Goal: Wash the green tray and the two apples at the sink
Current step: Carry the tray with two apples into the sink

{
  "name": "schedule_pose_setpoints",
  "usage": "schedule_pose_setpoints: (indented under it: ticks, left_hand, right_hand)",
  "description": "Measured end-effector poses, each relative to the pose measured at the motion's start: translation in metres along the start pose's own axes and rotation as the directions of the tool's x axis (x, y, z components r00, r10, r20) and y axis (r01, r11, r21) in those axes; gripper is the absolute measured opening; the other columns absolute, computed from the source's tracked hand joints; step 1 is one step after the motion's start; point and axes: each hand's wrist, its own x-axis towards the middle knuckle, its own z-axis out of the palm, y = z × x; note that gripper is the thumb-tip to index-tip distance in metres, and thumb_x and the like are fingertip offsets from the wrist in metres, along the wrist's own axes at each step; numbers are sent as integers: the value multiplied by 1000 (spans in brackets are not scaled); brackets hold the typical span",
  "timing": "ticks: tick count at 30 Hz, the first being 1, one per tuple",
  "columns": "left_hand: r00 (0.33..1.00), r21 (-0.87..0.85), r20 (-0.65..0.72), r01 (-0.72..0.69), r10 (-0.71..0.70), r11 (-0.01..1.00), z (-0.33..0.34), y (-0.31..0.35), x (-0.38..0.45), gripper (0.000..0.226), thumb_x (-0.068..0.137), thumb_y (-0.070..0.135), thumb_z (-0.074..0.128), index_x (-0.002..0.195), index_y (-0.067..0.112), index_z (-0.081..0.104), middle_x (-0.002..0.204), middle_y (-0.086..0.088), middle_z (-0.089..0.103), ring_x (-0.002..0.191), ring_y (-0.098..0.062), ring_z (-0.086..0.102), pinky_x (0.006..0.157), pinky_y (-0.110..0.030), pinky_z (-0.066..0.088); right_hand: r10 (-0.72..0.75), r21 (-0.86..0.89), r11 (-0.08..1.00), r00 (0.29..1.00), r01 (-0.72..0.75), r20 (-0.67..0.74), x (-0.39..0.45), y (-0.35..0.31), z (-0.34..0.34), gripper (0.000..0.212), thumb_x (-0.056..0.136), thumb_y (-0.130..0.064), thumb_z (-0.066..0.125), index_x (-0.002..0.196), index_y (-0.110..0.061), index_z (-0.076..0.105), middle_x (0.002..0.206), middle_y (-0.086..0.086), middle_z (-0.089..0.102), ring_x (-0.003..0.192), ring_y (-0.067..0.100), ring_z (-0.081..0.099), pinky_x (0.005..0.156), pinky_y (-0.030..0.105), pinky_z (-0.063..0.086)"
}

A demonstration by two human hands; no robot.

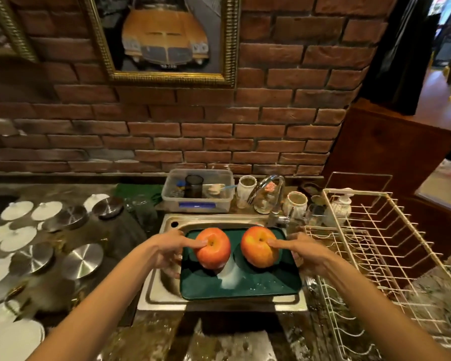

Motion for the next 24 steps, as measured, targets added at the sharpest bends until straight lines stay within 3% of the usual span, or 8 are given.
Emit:
schedule_pose_setpoints:
  ticks: [3,8,13,18,20,21,23,24]
  left_hand:
    - [999,-63,-31,30,-32,998,-9,-12,22,127,48,38,97,152,23,27,147,-23,38,116,-38,52,69,-54,56]
    - [996,-178,-23,75,-81,981,-18,-28,64,132,48,30,98,156,25,22,156,-18,33,132,-41,43,88,-61,47]
    - [994,-241,-8,104,-109,965,-25,-38,110,120,63,23,94,157,29,19,160,-14,29,137,-39,38,89,-56,43]
    - [988,-281,-8,143,-152,949,-28,-53,155,122,63,23,94,157,31,18,156,-10,37,122,-32,44,75,-45,45]
    - [986,-300,-2,161,-169,940,-28,-57,172,120,63,21,94,157,32,19,144,-8,45,114,-26,45,70,-41,45]
    - [984,-306,-4,170,-180,937,-28,-60,180,119,64,21,93,157,32,20,137,-5,48,115,-25,47,71,-41,45]
    - [982,-312,2,181,-190,933,-29,-67,196,117,63,20,94,155,33,24,136,-1,52,122,-26,51,77,-42,48]
    - [982,-308,9,181,-187,934,-29,-71,207,116,62,19,94,156,32,26,140,-2,54,125,-28,52,84,-45,50]
  right_hand:
    - [14,24,1000,1000,-14,-9,21,10,15,121,45,-58,92,141,-8,40,127,4,52,115,24,53,96,53,50]
    - [25,100,995,999,-28,35,58,22,35,92,50,-53,91,125,-17,51,105,-5,60,93,9,59,67,30,51]
    - [11,108,994,1000,-13,20,107,37,47,94,65,-39,90,142,-9,46,127,3,63,112,19,62,79,29,52]
    - [22,133,991,999,-27,39,158,57,58,58,71,-20,88,115,-28,51,92,-23,60,69,-16,65,48,3,46]
    - [24,132,991,998,-31,54,178,67,60,61,70,-20,88,117,-29,51,105,-19,57,82,-20,64,61,2,50]
    - [27,123,992,998,-34,54,186,71,62,70,68,-22,90,126,-25,51,119,-12,56,101,-17,62,79,8,53]
    - [74,87,993,996,-78,46,194,74,67,108,63,-31,93,151,-15,32,148,3,39,137,12,45,112,33,42]
    - [77,105,991,995,-84,63,199,76,69,120,60,-35,94,155,-15,24,154,4,32,140,21,39,117,41,37]
